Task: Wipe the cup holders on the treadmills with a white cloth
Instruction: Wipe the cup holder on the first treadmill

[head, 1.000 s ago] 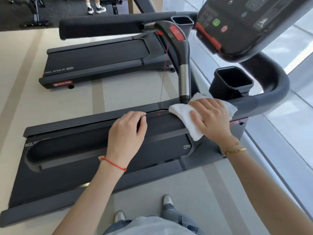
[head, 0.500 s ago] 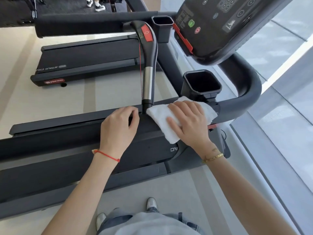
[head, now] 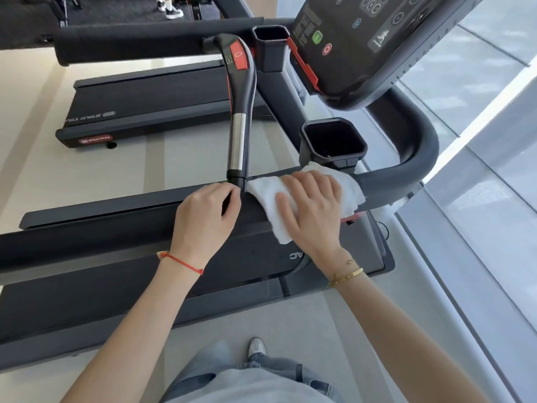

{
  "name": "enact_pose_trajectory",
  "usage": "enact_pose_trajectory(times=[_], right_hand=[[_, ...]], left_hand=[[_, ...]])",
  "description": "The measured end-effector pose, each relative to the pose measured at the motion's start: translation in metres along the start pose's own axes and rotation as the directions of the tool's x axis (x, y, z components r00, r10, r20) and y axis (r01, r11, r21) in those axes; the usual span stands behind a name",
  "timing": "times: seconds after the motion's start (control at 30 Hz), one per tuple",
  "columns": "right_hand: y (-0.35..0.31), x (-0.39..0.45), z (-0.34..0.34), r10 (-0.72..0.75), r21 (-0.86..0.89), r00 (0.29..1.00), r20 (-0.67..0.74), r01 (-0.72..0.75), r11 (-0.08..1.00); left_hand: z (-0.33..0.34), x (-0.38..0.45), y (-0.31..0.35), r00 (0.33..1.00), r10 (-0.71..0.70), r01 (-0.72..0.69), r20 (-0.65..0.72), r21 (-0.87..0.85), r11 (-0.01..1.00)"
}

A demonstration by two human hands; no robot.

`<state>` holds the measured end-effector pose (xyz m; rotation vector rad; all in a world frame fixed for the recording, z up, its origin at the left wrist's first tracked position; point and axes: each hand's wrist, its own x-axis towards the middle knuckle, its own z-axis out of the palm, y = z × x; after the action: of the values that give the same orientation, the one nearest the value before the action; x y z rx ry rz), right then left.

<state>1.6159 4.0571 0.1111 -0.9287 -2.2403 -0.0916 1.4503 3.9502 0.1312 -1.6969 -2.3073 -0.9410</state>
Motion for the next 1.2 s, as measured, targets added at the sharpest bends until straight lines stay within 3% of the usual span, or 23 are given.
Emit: enact_pose_trajectory(times=[0.27,0.47,0.83,0.97,1.1,1.2], right_hand=[[-0.018,0.018,0.003,-0.157,-0.025,0.979,0.128,0.161,0.987],[-0.067,0.026,0.021,-0.322,0.046,0.907,0.271,0.322,0.946],[-0.148,0.045,0.050,-0.342,0.066,0.896,0.285,0.337,0.939],[-0.182,0.061,0.054,-0.331,0.074,0.830,0.449,0.334,0.940],[-0.225,0.069,0.066,-0.458,0.141,0.740,0.493,0.452,0.881],[-0.263,0.073,0.077,-0.443,0.214,0.720,0.534,0.391,0.895]], left_hand=[[-0.033,-0.014,-0.042,0.996,-0.075,0.078,-0.046,0.059,0.995],[-0.050,-0.029,-0.073,0.985,-0.137,0.145,-0.103,0.081,0.986],[-0.094,-0.063,-0.153,0.969,-0.166,0.204,-0.184,0.207,0.957],[-0.115,-0.073,-0.182,0.966,-0.191,0.229,-0.176,0.226,0.947],[-0.134,-0.081,-0.208,0.966,-0.188,0.226,-0.177,0.229,0.947],[-0.146,-0.088,-0.227,0.963,-0.184,0.227,-0.197,0.224,0.948]])
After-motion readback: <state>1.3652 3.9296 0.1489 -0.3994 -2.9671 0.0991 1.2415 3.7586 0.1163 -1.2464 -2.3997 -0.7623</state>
